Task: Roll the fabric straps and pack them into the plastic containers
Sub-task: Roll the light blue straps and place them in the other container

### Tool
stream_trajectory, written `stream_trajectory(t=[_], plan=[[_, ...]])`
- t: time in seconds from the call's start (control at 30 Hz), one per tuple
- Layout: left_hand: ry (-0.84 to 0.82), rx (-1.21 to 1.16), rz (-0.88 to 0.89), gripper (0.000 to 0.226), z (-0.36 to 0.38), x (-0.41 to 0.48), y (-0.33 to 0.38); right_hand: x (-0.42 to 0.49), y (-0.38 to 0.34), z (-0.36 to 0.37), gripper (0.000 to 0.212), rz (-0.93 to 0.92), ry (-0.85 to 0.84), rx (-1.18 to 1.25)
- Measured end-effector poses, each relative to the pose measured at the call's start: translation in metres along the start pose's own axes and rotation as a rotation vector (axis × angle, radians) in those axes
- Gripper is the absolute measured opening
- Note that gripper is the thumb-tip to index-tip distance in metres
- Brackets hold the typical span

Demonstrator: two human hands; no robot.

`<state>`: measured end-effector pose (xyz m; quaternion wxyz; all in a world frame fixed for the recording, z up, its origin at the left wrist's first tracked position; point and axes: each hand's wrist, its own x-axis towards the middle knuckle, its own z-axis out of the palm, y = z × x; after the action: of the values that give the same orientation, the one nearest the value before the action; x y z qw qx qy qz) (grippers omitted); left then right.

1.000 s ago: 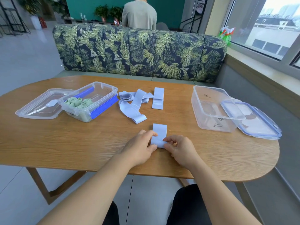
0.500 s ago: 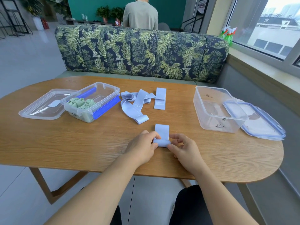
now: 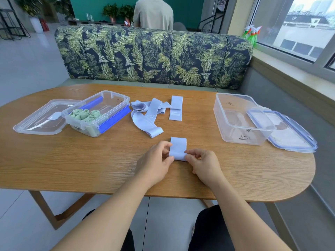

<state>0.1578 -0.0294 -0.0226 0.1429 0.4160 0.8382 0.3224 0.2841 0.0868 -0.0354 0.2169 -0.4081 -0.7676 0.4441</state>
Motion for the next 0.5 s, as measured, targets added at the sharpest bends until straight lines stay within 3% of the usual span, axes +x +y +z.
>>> stream_trajectory(t=[0.13, 0.5], plan=[[0.027, 0.021, -0.058, 0.020, 0.003, 0.002, 0.002, 0.001, -0.003, 0.001, 0.011, 0.029, 0.006, -0.021], [0.061, -0.006, -0.107, 0.019, 0.003, 0.013, -0.001, 0.003, -0.006, 0.004, 0.007, 0.068, 0.083, 0.032]])
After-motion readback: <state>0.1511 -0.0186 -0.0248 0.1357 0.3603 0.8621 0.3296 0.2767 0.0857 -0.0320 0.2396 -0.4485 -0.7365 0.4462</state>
